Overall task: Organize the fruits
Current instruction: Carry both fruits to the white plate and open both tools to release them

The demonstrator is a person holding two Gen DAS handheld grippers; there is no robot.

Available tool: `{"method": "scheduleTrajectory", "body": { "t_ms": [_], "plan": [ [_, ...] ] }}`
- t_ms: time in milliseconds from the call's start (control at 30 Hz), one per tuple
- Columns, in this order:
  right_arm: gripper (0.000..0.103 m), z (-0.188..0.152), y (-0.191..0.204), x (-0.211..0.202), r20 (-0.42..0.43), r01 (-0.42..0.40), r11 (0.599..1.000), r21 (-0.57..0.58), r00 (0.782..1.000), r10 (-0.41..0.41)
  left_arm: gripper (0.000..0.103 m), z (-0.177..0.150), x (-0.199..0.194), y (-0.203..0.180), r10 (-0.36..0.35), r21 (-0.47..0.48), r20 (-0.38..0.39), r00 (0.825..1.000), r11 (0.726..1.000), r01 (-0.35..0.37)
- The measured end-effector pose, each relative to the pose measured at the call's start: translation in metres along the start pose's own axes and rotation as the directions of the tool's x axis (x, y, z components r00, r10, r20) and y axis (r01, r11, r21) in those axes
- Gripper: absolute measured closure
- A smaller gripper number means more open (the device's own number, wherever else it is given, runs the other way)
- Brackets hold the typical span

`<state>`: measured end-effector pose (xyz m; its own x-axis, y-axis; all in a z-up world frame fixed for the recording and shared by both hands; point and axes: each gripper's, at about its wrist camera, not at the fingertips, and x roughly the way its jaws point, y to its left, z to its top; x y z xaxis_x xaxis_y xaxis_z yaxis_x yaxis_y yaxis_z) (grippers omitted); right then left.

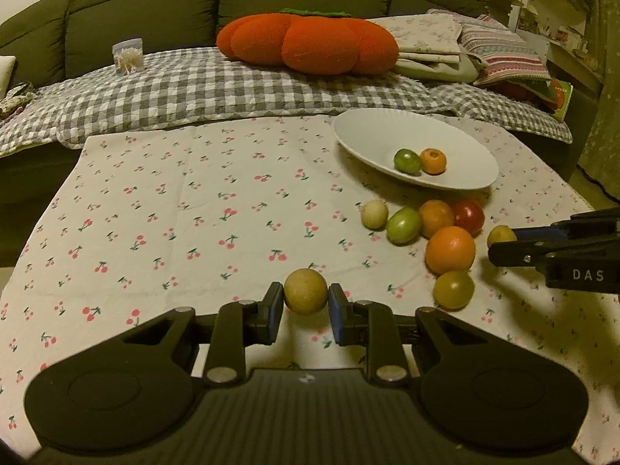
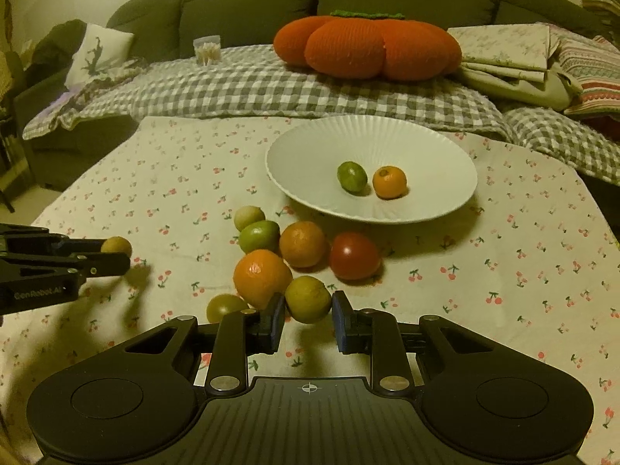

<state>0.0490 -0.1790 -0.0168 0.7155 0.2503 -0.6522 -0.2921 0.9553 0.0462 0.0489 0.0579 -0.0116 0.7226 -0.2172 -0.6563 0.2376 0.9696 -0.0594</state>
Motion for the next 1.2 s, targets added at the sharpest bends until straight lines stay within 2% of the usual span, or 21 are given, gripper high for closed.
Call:
{"method": "scheduleTrajectory", "body": {
  "t_ms": [533,1200],
  "plan": [
    [0.079,0.027,-0.015,-0.008,0.046,0.008,0.999,0.037,0.999,-0.009,0.080,0.033,0.009,-0.031,-0.062,-0.005,0.025,0.998,0.998,0.062],
    [0.079,0.056,-0.049,0.004,0.073,0.040,0.994,0.101,0.996,-0.047,0.080,0.079,0.042,-0.071,-0.113,0.003,0.066,0.991,0.994,0.113]
  ]
}}
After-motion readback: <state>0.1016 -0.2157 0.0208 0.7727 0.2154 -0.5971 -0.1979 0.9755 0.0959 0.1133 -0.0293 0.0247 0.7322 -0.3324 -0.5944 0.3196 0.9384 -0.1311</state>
